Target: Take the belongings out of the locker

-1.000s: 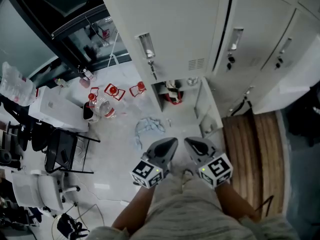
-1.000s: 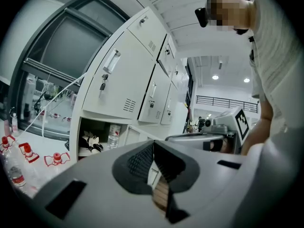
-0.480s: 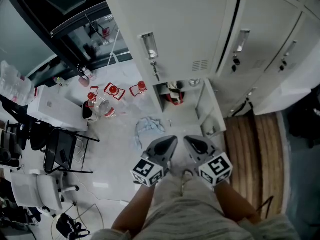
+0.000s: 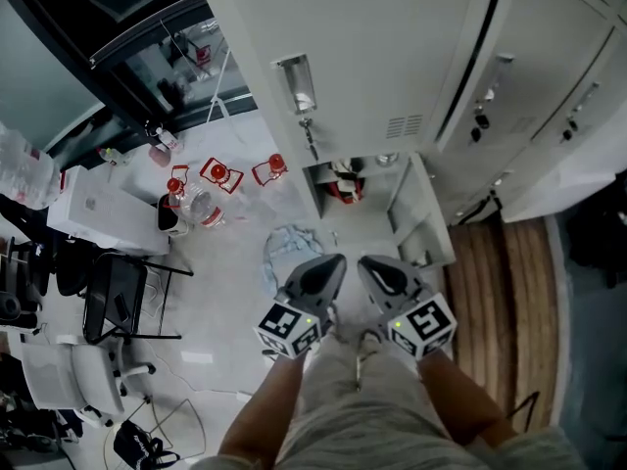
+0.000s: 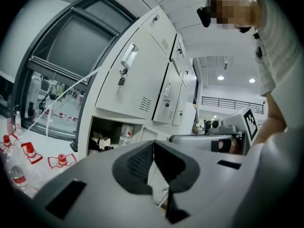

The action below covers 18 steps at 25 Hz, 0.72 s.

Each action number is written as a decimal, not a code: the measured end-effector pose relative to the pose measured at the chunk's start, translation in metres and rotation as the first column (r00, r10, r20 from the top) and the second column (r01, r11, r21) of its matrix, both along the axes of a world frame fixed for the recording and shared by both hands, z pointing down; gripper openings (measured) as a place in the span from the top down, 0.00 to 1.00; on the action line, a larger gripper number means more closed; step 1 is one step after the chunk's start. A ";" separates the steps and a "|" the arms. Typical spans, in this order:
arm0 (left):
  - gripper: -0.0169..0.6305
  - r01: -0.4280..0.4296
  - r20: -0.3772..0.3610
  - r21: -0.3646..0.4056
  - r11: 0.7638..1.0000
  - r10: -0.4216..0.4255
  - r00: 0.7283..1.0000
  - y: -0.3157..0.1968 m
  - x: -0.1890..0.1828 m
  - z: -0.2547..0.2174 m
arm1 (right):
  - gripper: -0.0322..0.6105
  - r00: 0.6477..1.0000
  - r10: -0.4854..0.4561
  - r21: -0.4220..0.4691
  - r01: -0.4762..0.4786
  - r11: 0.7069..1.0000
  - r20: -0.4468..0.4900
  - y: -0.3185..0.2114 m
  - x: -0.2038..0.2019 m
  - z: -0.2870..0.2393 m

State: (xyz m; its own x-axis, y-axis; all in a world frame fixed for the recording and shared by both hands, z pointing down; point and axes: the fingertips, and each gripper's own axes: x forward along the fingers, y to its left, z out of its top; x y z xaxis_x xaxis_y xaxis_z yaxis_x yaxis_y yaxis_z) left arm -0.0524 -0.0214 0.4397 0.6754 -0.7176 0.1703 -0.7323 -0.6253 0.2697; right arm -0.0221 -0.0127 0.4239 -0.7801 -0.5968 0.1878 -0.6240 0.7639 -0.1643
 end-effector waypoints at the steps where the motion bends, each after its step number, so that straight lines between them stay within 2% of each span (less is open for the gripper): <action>1: 0.97 -0.001 0.001 0.004 1.000 0.001 1.000 -0.004 -0.002 0.003 | 0.95 1.000 0.002 0.005 -0.002 1.000 -0.001 -0.004 -0.001 0.002; 8: 0.97 -0.009 0.012 -0.027 1.000 0.009 1.000 -0.028 -0.011 0.024 | 0.95 1.000 0.020 0.013 -0.019 1.000 -0.019 -0.032 -0.013 0.014; 12: 0.97 -0.007 0.020 -0.045 0.999 0.008 1.000 -0.043 -0.017 0.036 | 0.95 0.998 0.038 -0.049 -0.041 0.998 -0.049 -0.049 -0.021 0.028; 18: 0.97 0.002 0.026 -0.068 0.998 0.000 1.000 -0.065 -0.025 0.051 | 0.94 0.995 0.073 -0.054 -0.077 0.996 -0.065 -0.082 -0.026 0.043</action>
